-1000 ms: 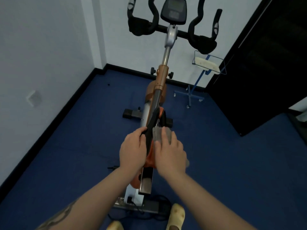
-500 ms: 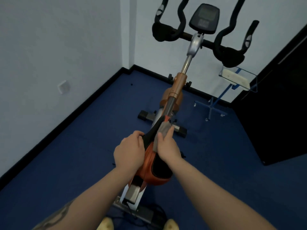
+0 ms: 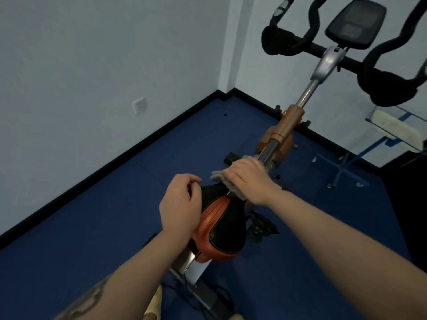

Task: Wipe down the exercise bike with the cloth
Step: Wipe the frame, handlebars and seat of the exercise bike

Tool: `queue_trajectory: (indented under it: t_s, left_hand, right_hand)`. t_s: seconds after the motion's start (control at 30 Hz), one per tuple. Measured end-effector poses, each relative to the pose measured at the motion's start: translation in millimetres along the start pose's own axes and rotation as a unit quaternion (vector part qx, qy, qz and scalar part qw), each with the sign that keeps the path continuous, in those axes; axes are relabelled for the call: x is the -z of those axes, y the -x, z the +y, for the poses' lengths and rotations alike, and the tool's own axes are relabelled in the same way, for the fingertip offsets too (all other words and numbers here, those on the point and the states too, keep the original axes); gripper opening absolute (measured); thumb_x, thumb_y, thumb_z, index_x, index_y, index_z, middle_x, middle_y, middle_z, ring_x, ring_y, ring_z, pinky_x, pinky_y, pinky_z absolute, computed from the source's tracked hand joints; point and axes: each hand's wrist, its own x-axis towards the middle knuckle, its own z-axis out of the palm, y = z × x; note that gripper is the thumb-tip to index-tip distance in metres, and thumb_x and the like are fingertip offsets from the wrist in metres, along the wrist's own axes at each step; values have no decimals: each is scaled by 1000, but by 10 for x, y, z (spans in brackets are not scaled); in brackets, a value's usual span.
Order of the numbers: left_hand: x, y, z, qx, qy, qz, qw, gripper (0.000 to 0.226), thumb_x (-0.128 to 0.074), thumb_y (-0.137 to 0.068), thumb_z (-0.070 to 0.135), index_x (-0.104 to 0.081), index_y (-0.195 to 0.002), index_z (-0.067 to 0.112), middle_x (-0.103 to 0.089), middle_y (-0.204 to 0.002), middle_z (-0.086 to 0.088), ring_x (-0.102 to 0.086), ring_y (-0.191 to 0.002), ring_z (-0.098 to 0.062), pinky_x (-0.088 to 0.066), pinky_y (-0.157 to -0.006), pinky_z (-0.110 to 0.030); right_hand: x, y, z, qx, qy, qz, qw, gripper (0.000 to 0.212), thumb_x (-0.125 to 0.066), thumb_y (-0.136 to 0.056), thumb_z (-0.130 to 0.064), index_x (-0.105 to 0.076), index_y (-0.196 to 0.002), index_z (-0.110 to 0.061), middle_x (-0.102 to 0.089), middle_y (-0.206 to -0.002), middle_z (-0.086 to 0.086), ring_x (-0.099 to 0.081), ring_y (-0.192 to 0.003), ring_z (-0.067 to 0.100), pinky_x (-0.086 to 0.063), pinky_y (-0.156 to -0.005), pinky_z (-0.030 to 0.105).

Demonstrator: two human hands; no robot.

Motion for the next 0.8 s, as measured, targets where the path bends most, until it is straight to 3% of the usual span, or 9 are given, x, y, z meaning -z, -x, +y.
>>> queue_trajectory:
  t_s: [0.1, 0.17, 0.23, 0.37, 0.43, 0.53, 0.6, 0.67, 0.8]
  left_hand:
    - [-5, 42, -38, 50, 26, -6, 998, 9, -51, -96, 34, -58, -99, 36, -56, -98, 21, -51, -93, 13, -34, -66, -12]
    - [14, 136, -102, 80, 76, -33, 993, 17, -55, -93, 41, -58, -107, 33, -56, -105, 18, -53, -99, 4, -37, -74, -13]
    - [49, 283, -163, 63, 126, -55, 988, 37, -65, -88, 43, -54, -121, 30, -53, -115, 18, -51, -109, 1, -41, -88, -18]
    - [105, 474, -197, 80, 170, -112, 976, 100, -76, -67, 55, -26, -149, 26, -33, -139, 15, -37, -129, -4, -34, -108, -28]
    - [116, 501, -190, 100, 190, -112, 970, 121, -79, -60, 56, -10, -154, 24, -24, -149, 11, -27, -138, -6, -28, -115, -31]
    - [106, 504, -179, 121, 216, -108, 963, 135, -81, -54, 58, 3, -154, 25, -15, -157, 6, -20, -143, -7, -23, -118, -33]
    - [94, 510, -190, 153, 224, -117, 956, 137, -82, -52, 58, 3, -154, 24, -22, -156, 2, -29, -141, -12, -29, -117, -38]
    - [86, 522, -224, 177, 257, -122, 942, 124, -86, -52, 53, -12, -149, 26, -41, -145, 1, -48, -127, -7, -45, -103, -27]
    - [105, 504, -256, 159, 257, -124, 945, 98, -90, -55, 50, -30, -130, 32, -56, -120, 15, -58, -104, 4, -49, -73, -8]
  right_hand:
    - [92, -92, -71, -23, 85, -12, 996, 38, -29, -105, -35, -66, -104, -25, -67, -104, -1, -56, -106, 24, -31, -97, 38]
    - [-24, -84, -272, 32, 110, -24, 993, 33, -30, -103, -35, -62, -106, -26, -67, -106, 1, -56, -106, 27, -30, -99, 41]
    - [-44, 8, -342, 102, 51, -43, 993, 36, -29, -104, -36, -62, -115, -28, -67, -117, -4, -56, -112, 22, -27, -103, 40]
    - [109, -59, -266, 75, 41, -52, 995, 36, -28, -106, -36, -63, -110, -29, -68, -115, -3, -60, -106, 26, -34, -85, 34]
    - [36, -78, -485, 84, 59, -76, 992, 39, -26, -107, -34, -58, -127, -28, -63, -130, -3, -59, -114, 27, -39, -94, 38]
    - [3, -61, -622, 107, -41, -124, 986, 44, -25, -106, -44, -49, -140, -33, -55, -141, -6, -52, -126, 18, -37, -105, 43]
    - [68, -114, -569, 77, -58, -156, 983, 46, -24, -105, -48, -47, -142, -34, -53, -143, -7, -50, -129, 17, -34, -108, 42]
    - [70, -158, -630, 41, -12, -175, 984, 48, -21, -105, -48, -48, -140, -33, -51, -145, -5, -48, -131, 21, -33, -107, 42]
    - [-20, -182, -995, 136, -66, -213, 965, 50, -23, -98, -58, -55, -130, -38, -55, -138, -10, -50, -125, 17, -38, -103, 45]
